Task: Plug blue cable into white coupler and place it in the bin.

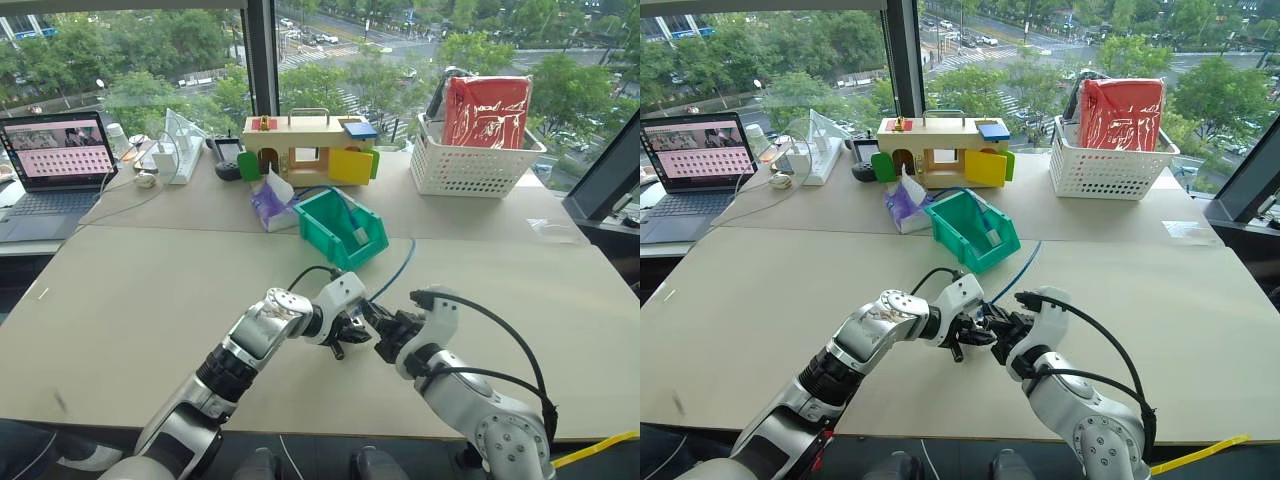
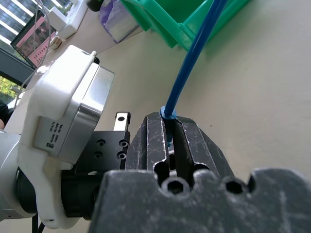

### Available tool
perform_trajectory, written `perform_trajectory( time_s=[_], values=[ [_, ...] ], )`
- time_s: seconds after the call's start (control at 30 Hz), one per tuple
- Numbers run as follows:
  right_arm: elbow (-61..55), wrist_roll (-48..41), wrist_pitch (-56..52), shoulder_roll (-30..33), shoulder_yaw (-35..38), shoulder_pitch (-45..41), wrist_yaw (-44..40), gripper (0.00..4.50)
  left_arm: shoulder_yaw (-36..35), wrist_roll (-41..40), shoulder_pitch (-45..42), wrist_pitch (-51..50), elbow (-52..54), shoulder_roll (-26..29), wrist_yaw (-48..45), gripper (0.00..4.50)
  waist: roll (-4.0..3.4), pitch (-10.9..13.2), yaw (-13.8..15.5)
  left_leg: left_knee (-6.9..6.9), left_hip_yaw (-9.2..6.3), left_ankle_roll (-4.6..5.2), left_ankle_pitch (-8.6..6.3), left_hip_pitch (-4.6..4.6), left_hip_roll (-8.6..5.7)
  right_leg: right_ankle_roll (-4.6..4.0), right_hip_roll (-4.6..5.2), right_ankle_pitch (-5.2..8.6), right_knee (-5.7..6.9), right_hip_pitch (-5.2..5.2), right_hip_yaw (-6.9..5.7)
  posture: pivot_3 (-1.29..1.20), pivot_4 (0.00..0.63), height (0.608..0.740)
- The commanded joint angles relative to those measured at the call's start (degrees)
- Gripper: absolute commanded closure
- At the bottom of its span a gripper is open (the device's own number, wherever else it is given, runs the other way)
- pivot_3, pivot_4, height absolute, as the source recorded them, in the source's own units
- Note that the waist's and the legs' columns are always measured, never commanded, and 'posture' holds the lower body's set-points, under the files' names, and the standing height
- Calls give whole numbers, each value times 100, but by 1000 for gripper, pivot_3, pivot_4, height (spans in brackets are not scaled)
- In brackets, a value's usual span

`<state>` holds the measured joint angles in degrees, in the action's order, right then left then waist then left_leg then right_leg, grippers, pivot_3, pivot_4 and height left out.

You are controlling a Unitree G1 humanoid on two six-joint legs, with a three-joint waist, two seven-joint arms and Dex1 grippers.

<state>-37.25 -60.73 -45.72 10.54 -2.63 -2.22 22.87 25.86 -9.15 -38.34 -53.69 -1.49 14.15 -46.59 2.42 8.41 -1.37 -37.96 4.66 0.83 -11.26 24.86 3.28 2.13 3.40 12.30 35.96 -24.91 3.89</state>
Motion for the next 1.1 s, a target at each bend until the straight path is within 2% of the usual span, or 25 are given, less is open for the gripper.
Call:
perform_trajectory(
  time_s=[0.03, 0.5, 0.87, 1.1],
  values=[
    [-175, -80, -113, 36, 91, 32, 13, 4500, 18, -7, 46, -182, -29, 26, 103, 3787, 0, 0, -1, 0, -1, 0, 0, 0, 0, 0, 0, 0, 0, 0, 0, 0, 150, 732],
    [-111, -162, -478, 147, 194, 20, 142, 4500, -102, -185, 94, -421, 147, 24, 329, 3787, 1, -1, -32, 0, -2, 0, 0, -1, 1, 0, -1, 0, 2, 0, 0, 0, 150, 732],
    [-232, -159, -1308, 727, -219, -411, -26, 4500, -351, -468, -113, -1112, 362, -206, 635, 3787, 1, -1, -34, 0, -3, 0, 0, -1, -1, 2, -1, 1, 2, 1, -1, 0, 150, 732],
    [-212, -194, -1621, 817, -351, -485, -95, 4500, -568, -635, -294, -1402, 394, -325, 819, 3787, 2, -2, -31, 0, -5, 0, 0, -1, -2, 4, 0, 2, 2, 1, -1, 0, 150, 732]
  ],
)
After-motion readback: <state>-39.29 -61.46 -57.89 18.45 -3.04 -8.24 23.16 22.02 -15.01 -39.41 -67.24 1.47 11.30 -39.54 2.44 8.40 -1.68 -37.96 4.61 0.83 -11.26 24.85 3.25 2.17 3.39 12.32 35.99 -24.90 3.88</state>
